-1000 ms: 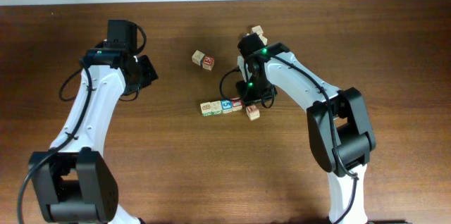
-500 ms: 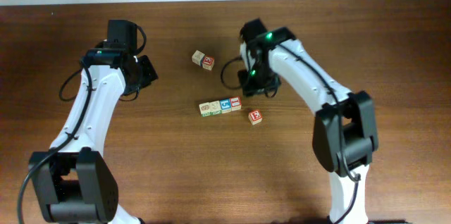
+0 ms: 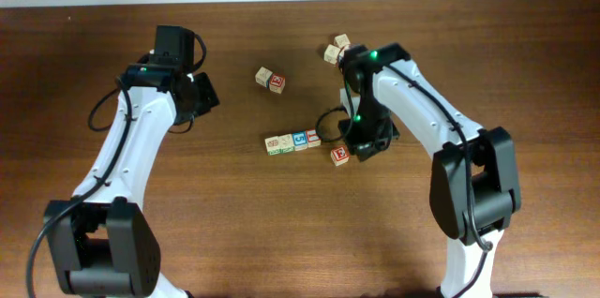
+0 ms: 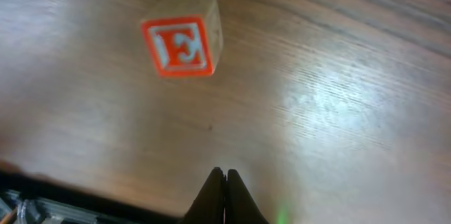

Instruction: Rotate 5 blocks

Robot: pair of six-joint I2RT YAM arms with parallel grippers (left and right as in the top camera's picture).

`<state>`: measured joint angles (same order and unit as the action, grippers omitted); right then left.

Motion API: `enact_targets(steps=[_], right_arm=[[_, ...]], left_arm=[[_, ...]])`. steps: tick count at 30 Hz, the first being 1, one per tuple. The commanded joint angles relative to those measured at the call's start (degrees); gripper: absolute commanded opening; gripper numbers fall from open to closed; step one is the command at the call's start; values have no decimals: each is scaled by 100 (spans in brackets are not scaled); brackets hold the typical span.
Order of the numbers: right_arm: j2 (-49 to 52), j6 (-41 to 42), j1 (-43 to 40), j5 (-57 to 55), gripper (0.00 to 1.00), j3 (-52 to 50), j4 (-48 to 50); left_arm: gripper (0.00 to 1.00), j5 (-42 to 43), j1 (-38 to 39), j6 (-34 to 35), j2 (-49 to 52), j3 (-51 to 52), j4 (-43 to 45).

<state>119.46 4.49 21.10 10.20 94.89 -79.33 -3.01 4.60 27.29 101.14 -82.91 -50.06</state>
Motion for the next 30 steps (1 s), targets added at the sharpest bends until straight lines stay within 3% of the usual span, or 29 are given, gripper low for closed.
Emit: enact_targets(steps=[1, 12, 30], right_arm=[[-50, 44, 33, 315, 4, -533, 396], [-48, 144, 295, 715, 4, -1091, 1941], [-48, 35, 293, 651, 5, -1091, 2638]], left_arm=[[11, 2, -9, 9, -76, 42, 66], [12, 4, -9, 9, -76, 42, 81], [11, 22, 142, 9, -76, 44, 223]])
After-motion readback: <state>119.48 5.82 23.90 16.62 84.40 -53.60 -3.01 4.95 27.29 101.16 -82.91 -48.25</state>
